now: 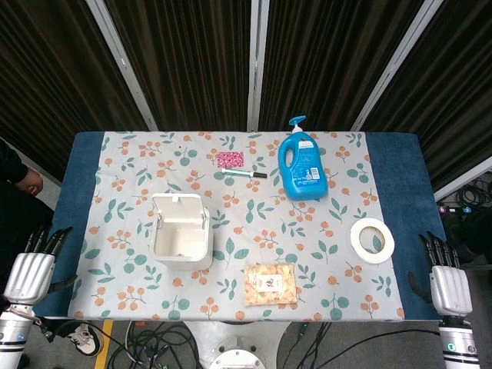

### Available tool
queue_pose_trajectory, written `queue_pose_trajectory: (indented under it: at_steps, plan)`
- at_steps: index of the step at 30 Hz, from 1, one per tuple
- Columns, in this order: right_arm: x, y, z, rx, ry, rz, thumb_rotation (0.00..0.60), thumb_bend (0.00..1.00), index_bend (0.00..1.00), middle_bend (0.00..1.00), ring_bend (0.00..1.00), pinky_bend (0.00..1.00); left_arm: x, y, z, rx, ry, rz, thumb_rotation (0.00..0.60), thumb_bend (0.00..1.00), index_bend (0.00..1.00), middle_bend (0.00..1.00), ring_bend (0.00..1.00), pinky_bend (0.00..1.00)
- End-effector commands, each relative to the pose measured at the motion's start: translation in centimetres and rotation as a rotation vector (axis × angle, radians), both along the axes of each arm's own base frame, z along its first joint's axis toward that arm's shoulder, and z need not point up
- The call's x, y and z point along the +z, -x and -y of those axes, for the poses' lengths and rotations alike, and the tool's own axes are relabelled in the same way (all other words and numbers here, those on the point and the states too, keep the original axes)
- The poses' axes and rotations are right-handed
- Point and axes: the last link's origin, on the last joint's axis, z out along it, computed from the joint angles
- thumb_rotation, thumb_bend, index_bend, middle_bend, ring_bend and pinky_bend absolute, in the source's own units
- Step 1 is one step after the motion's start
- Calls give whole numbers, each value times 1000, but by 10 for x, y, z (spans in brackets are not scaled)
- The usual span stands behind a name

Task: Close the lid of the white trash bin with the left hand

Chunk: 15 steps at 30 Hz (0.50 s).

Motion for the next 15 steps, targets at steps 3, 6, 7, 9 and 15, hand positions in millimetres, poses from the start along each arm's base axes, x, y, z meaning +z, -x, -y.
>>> queue_pose_trajectory:
  at_steps: [3, 6, 7, 9, 15]
  plan:
    - [0, -1, 0, 1, -3, -4, 600, 319, 0, 0, 0, 0, -1, -1, -1, -9, -5, 5, 600, 96, 112, 158, 18, 61]
    - [2, 0, 0, -5, -3, -4, 600, 320, 0, 0, 0, 0, -2, -3, -2, -14, -4, 8, 600, 96, 112, 157, 18, 61]
    - [2, 0, 0, -6, -3, -3, 600, 320, 0, 0, 0, 0, -2, -3, -3, -15, -1, 10, 600, 96, 112, 154, 18, 61]
    - [2, 0, 0, -7, -2, -2, 600, 320, 0, 0, 0, 0, -1, -5, -4, -21, 0, 16, 600, 96, 112, 135, 18, 61]
    - [2, 2, 0, -3, -9, -8, 600, 320, 0, 0, 0, 0, 1, -19, -13, -67, 11, 74, 600, 96, 111, 89, 18, 62]
